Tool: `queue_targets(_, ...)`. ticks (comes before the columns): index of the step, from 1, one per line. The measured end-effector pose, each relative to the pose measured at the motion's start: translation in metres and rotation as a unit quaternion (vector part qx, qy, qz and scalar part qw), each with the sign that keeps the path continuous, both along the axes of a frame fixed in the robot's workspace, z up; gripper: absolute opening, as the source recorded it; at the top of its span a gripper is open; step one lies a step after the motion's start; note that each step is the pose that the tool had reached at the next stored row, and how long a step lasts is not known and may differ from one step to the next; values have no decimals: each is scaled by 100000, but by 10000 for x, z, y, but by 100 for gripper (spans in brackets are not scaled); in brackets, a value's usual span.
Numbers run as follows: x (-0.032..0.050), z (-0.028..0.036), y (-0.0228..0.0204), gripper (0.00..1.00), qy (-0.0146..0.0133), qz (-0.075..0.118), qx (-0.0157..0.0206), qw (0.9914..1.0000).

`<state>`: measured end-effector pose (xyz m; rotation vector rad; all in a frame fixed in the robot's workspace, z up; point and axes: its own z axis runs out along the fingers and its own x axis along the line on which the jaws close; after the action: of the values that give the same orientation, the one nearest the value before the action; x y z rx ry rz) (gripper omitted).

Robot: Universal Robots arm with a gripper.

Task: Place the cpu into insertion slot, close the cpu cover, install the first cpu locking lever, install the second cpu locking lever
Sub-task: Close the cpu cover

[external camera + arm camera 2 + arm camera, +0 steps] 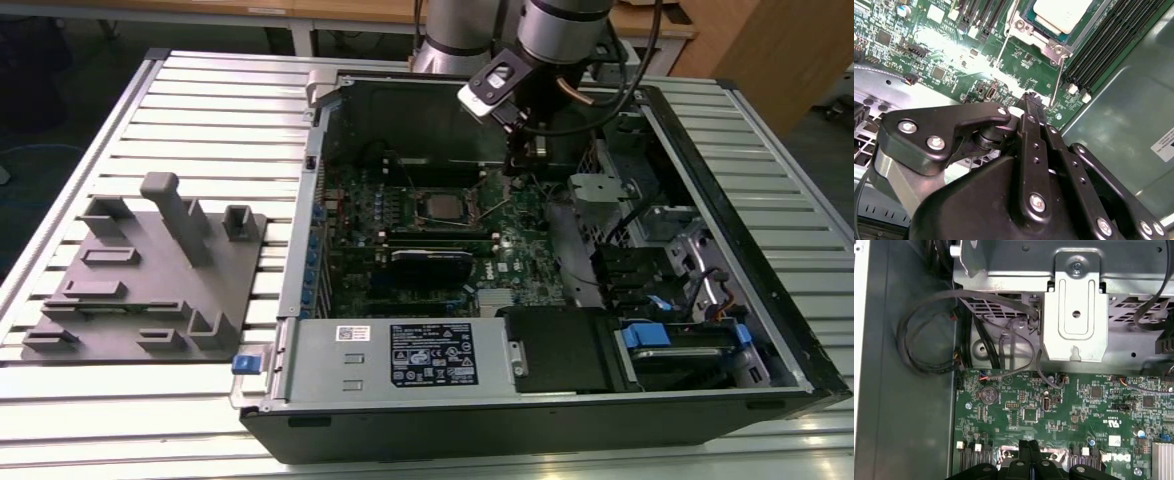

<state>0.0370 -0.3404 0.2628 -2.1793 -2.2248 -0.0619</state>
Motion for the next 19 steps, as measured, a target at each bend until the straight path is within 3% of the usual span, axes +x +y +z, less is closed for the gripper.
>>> queue_targets(13, 128, -43, 9, 11, 45, -18, 4, 100000)
queue_targets(19, 174, -120, 9, 11, 256, -12, 5, 100000)
